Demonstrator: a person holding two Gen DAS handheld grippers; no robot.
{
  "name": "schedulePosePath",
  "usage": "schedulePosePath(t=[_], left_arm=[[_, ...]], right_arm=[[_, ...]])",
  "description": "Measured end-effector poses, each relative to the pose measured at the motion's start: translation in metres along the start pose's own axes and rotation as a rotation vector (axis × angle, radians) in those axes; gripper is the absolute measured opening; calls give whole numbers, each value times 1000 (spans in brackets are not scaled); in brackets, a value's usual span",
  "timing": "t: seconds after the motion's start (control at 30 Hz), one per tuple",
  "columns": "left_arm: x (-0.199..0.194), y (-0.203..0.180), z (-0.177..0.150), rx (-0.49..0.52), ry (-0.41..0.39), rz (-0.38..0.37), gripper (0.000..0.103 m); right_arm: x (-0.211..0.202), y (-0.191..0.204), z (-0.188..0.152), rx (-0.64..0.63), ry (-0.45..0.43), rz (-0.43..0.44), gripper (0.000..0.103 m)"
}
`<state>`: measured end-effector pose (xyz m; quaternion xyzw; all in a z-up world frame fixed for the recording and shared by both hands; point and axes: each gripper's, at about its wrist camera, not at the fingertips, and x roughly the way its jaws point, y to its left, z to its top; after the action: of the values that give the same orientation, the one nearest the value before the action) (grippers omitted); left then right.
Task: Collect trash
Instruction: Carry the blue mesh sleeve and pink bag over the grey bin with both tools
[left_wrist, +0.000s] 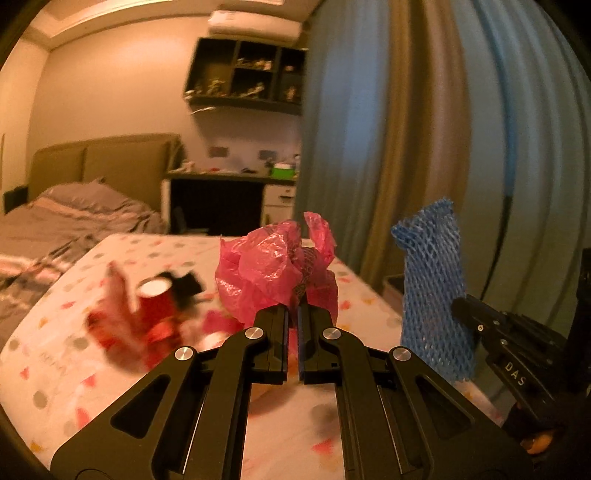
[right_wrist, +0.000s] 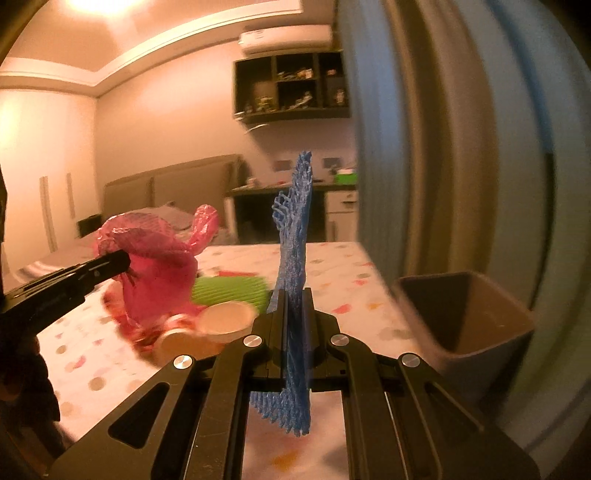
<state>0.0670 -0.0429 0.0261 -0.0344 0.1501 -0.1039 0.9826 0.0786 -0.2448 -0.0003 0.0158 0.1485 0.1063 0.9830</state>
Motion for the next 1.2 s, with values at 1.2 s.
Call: schedulePosePath(t=[1.2], left_arm=[[210,-194,9,87,73,-261,3]], right_arm=[[70,-192,22,100,-16,-343,8]])
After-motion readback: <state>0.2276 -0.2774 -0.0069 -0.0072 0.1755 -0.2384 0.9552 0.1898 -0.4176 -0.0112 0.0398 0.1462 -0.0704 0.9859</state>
